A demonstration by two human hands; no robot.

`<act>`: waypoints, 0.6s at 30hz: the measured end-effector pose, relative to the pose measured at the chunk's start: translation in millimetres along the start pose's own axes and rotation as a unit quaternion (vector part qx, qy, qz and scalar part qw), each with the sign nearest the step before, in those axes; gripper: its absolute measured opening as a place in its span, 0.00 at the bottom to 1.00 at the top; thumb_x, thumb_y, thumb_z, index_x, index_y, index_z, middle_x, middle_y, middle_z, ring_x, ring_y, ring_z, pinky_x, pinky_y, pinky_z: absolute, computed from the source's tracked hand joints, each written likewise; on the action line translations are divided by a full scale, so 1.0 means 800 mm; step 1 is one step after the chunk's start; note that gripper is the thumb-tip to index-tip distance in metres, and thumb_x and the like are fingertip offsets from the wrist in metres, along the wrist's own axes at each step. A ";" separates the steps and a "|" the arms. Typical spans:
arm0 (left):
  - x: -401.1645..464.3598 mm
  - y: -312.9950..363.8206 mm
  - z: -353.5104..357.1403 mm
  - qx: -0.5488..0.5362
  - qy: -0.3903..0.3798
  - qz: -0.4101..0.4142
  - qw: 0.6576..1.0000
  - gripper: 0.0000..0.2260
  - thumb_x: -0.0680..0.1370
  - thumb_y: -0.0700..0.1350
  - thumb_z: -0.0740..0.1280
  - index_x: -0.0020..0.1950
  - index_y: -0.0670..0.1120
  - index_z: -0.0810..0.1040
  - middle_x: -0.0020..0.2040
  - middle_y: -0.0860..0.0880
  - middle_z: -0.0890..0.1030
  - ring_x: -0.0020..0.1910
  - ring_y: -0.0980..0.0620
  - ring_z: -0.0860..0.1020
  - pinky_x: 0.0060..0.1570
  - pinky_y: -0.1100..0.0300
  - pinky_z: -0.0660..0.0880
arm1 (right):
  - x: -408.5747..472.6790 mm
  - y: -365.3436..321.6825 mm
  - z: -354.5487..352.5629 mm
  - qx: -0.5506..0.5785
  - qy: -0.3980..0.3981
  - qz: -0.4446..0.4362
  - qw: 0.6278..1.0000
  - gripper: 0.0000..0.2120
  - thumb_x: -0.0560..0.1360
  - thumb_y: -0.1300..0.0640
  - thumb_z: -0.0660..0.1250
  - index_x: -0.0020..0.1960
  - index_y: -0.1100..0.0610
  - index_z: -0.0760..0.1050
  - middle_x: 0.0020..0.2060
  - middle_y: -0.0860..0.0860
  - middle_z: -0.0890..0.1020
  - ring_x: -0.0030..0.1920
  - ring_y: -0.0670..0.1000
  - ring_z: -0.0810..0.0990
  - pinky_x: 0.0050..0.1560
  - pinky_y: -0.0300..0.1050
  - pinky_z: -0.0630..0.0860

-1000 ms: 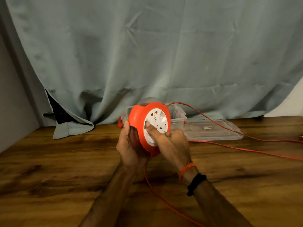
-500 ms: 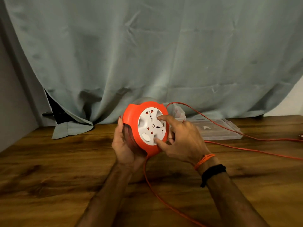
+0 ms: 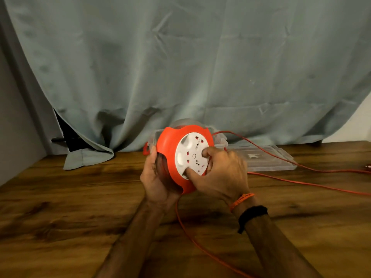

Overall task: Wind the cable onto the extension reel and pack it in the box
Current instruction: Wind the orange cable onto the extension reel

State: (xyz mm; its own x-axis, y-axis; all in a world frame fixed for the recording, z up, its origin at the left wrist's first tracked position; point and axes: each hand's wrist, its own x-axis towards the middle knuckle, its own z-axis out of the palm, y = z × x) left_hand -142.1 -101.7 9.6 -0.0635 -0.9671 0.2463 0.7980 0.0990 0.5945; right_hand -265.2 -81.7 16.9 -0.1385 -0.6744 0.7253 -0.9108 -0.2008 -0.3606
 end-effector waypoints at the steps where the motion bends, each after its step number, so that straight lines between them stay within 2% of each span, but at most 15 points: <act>1: 0.001 0.001 0.001 0.001 0.012 0.017 1.000 0.26 0.77 0.58 0.59 0.67 0.44 0.78 0.61 0.41 0.83 0.61 0.42 0.81 0.66 0.43 0.73 | -0.002 -0.010 0.004 0.046 0.011 0.054 0.997 0.27 0.58 0.30 0.67 0.44 0.50 0.77 0.40 0.49 0.83 0.46 0.54 0.79 0.46 0.45 0.72; 2: 0.000 0.001 0.004 0.014 0.029 0.031 0.999 0.23 0.79 0.56 0.58 0.66 0.43 0.78 0.56 0.43 0.86 0.56 0.46 0.84 0.59 0.50 0.79 | -0.004 -0.019 0.007 0.096 0.007 0.109 0.989 0.27 0.58 0.29 0.67 0.36 0.53 0.75 0.36 0.48 0.82 0.42 0.51 0.79 0.42 0.44 0.74; 3: -0.001 0.000 0.006 0.035 0.045 0.044 0.997 0.20 0.82 0.52 0.56 0.61 0.41 0.80 0.47 0.45 0.88 0.47 0.51 0.86 0.48 0.58 0.82 | -0.005 -0.025 0.010 0.139 -0.007 0.153 0.978 0.28 0.59 0.29 0.68 0.31 0.55 0.73 0.31 0.46 0.80 0.37 0.49 0.79 0.35 0.42 0.73; 4: -0.002 -0.001 0.008 0.051 0.058 0.060 0.995 0.18 0.84 0.49 0.53 0.53 0.41 0.80 0.38 0.47 0.87 0.38 0.55 0.86 0.37 0.63 0.81 | -0.006 -0.031 0.014 0.170 -0.020 0.181 0.968 0.28 0.61 0.30 0.69 0.27 0.55 0.70 0.26 0.45 0.77 0.33 0.47 0.78 0.29 0.39 0.70; 5: -0.005 -0.001 0.008 0.058 0.053 0.071 0.994 0.18 0.85 0.47 0.52 0.48 0.42 0.79 0.33 0.49 0.86 0.32 0.56 0.85 0.30 0.65 0.79 | -0.008 -0.034 0.017 0.183 -0.026 0.197 0.963 0.29 0.62 0.30 0.69 0.25 0.55 0.67 0.23 0.44 0.74 0.30 0.45 0.77 0.26 0.38 0.67; 8: -0.011 -0.002 0.014 0.063 0.032 0.056 0.996 0.22 0.85 0.49 0.52 0.42 0.43 0.81 0.32 0.47 0.86 0.30 0.54 0.85 0.27 0.64 0.79 | -0.008 -0.034 0.016 0.160 -0.017 0.194 0.968 0.32 0.62 0.28 0.66 0.22 0.57 0.66 0.21 0.47 0.72 0.29 0.50 0.78 0.29 0.40 0.67; 10: -0.003 0.000 0.006 0.041 0.031 0.038 0.998 0.23 0.85 0.51 0.52 0.46 0.43 0.83 0.37 0.44 0.87 0.36 0.51 0.86 0.33 0.60 0.82 | -0.005 -0.032 0.013 0.127 -0.012 0.169 0.977 0.34 0.63 0.26 0.64 0.23 0.59 0.70 0.20 0.48 0.73 0.29 0.50 0.78 0.29 0.42 0.70; 12: 0.001 0.002 0.000 0.026 0.015 0.013 0.999 0.23 0.83 0.56 0.54 0.60 0.43 0.82 0.52 0.41 0.87 0.53 0.44 0.85 0.50 0.50 0.83 | 0.002 -0.022 0.008 0.127 -0.021 0.122 0.984 0.33 0.63 0.26 0.64 0.26 0.57 0.75 0.22 0.47 0.78 0.31 0.46 0.79 0.32 0.44 0.75; 13: 0.002 0.003 -0.003 0.018 0.021 0.006 1.000 0.24 0.82 0.58 0.54 0.62 0.44 0.82 0.55 0.41 0.86 0.56 0.41 0.83 0.53 0.48 0.82 | 0.006 -0.014 0.005 0.136 -0.029 0.089 0.986 0.30 0.63 0.26 0.65 0.28 0.55 0.77 0.24 0.45 0.79 0.32 0.44 0.79 0.33 0.45 0.77; 15: 0.003 0.006 -0.005 -0.004 0.009 -0.012 1.000 0.27 0.82 0.59 0.52 0.59 0.44 0.84 0.57 0.40 0.85 0.56 0.40 0.83 0.51 0.48 0.82 | 0.015 0.004 -0.003 0.129 -0.036 0.008 0.991 0.22 0.63 0.31 0.69 0.34 0.52 0.79 0.22 0.42 0.74 0.29 0.41 0.75 0.35 0.42 0.75; 17: 0.002 0.006 -0.005 -0.025 -0.033 -0.031 0.999 0.30 0.81 0.62 0.51 0.64 0.43 0.81 0.62 0.38 0.82 0.61 0.38 0.81 0.59 0.43 0.79 | 0.022 0.018 -0.011 0.101 -0.045 -0.058 0.992 0.18 0.63 0.35 0.70 0.44 0.48 0.78 0.20 0.41 0.70 0.27 0.41 0.71 0.38 0.41 0.73; 18: 0.003 0.006 -0.007 -0.029 -0.042 -0.035 0.998 0.31 0.80 0.63 0.50 0.67 0.42 0.79 0.65 0.38 0.80 0.64 0.37 0.79 0.63 0.40 0.75 | 0.024 0.022 -0.017 0.088 -0.055 -0.077 0.992 0.19 0.63 0.36 0.70 0.49 0.46 0.77 0.21 0.41 0.69 0.27 0.42 0.71 0.39 0.42 0.74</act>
State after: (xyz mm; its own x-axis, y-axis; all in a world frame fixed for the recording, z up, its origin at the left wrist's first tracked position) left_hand -135.3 -104.7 8.5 -0.1692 -0.9478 0.2702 0.8226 0.0152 0.5684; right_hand -288.9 -88.9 32.5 0.0487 -0.6974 0.7150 -0.8344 -0.4219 -0.3547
